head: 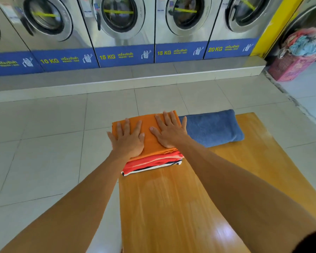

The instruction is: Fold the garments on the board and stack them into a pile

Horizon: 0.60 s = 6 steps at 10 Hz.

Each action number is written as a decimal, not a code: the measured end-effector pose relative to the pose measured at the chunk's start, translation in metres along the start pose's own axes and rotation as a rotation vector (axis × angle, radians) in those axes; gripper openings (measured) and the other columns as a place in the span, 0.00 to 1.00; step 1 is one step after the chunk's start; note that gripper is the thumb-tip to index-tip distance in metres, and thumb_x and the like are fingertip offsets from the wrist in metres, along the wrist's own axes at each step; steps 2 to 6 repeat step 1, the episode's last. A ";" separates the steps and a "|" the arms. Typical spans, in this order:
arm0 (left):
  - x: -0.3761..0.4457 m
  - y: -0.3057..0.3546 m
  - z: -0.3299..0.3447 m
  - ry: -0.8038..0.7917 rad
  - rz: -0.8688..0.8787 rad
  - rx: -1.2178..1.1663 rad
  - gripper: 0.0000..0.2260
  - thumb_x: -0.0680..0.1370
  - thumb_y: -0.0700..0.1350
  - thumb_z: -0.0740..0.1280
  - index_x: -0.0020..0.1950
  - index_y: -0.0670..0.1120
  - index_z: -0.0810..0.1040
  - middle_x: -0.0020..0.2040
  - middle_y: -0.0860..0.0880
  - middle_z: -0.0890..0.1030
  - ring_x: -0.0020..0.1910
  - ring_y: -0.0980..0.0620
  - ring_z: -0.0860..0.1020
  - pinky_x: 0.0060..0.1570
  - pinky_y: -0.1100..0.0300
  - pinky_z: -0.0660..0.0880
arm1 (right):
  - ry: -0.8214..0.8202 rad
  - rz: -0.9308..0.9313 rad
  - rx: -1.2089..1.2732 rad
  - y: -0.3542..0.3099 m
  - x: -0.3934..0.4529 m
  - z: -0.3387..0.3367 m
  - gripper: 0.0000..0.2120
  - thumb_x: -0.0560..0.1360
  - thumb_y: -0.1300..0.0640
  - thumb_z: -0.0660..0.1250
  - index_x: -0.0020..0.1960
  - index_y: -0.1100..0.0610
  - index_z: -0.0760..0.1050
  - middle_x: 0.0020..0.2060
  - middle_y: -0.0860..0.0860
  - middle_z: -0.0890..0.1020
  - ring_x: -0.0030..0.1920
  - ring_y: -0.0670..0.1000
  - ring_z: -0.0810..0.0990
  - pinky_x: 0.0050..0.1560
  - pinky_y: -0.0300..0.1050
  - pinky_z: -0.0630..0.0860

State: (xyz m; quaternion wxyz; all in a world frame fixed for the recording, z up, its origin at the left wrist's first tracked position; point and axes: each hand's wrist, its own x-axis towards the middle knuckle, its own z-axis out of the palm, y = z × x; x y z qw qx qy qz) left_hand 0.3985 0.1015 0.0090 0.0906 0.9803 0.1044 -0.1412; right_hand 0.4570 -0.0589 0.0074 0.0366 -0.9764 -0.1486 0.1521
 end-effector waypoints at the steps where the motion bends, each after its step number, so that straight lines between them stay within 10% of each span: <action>1: -0.012 0.008 -0.032 -0.012 0.016 0.001 0.29 0.83 0.58 0.49 0.79 0.56 0.38 0.81 0.45 0.46 0.79 0.41 0.43 0.73 0.36 0.41 | -0.036 -0.021 -0.004 0.003 -0.017 -0.017 0.33 0.81 0.33 0.39 0.82 0.45 0.40 0.81 0.50 0.40 0.80 0.56 0.35 0.74 0.73 0.37; 6: -0.012 0.008 -0.032 -0.012 0.016 0.001 0.29 0.83 0.58 0.49 0.79 0.56 0.38 0.81 0.45 0.46 0.79 0.41 0.43 0.73 0.36 0.41 | -0.036 -0.021 -0.004 0.003 -0.017 -0.017 0.33 0.81 0.33 0.39 0.82 0.45 0.40 0.81 0.50 0.40 0.80 0.56 0.35 0.74 0.73 0.37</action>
